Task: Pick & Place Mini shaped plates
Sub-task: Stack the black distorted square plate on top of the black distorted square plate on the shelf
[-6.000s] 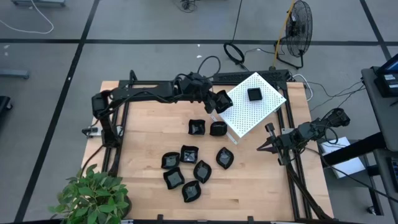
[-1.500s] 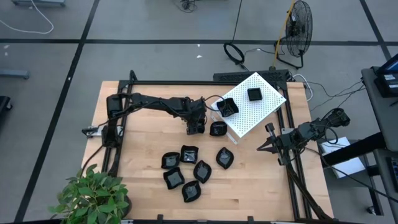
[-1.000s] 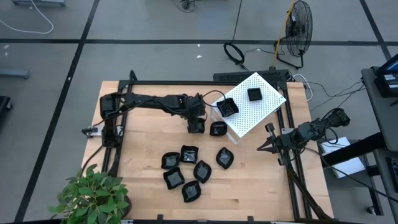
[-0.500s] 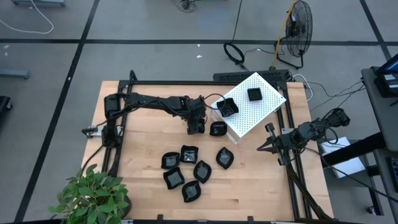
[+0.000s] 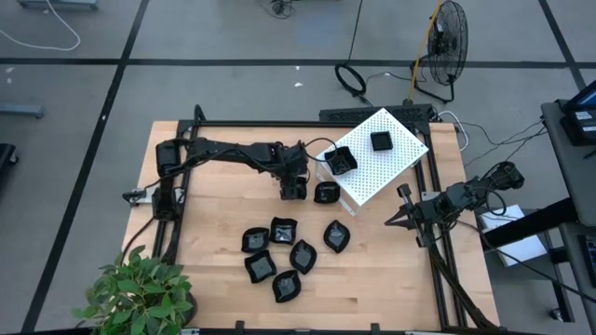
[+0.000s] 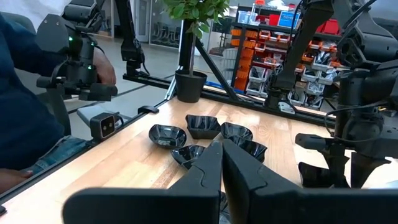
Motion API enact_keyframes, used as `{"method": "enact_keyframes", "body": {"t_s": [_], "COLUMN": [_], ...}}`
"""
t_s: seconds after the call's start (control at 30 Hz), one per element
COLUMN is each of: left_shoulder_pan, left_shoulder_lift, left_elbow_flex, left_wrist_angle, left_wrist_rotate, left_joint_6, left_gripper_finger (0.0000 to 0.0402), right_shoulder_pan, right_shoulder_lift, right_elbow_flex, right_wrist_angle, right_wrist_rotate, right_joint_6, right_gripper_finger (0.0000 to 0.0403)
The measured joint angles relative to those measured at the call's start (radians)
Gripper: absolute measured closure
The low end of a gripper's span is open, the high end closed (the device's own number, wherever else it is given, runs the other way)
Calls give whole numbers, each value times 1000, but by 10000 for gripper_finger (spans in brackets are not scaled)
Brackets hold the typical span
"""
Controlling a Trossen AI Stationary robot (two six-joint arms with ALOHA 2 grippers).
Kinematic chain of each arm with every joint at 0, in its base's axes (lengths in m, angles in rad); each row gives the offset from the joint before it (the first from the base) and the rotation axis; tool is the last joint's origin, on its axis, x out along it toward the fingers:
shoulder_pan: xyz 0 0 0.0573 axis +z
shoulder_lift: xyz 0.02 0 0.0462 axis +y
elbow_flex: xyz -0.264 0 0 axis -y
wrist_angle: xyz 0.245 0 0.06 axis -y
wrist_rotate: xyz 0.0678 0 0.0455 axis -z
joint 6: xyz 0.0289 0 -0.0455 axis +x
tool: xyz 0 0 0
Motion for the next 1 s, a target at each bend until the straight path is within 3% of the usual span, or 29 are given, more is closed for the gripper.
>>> {"method": "enact_keyframes", "body": {"t_s": [0.27,0.57,0.8,1.0], "left_shoulder_pan": [6,16,19,17], "left_shoulder_lift": [0,0,-13,-94], "left_elbow_flex": [0,0,0,0], "left_wrist_angle": [-2,-1,-15,-62], "left_wrist_rotate": [5,10,8,-6], "left_joint_6": [-7,-21,-23,-37], "left_gripper_finger": [289,393,397,398], "right_shoulder_pan": [0,0,0,0], "right_shoulder_lift": [0,0,0,0], "right_elbow_flex": [0,0,0,0], "right_wrist_angle": [0,0,0,0], "right_wrist_rotate": [0,0,0,0], "right_joint_6": [0,0,0,0], "right_gripper_finger": [403,403,403,403]}}
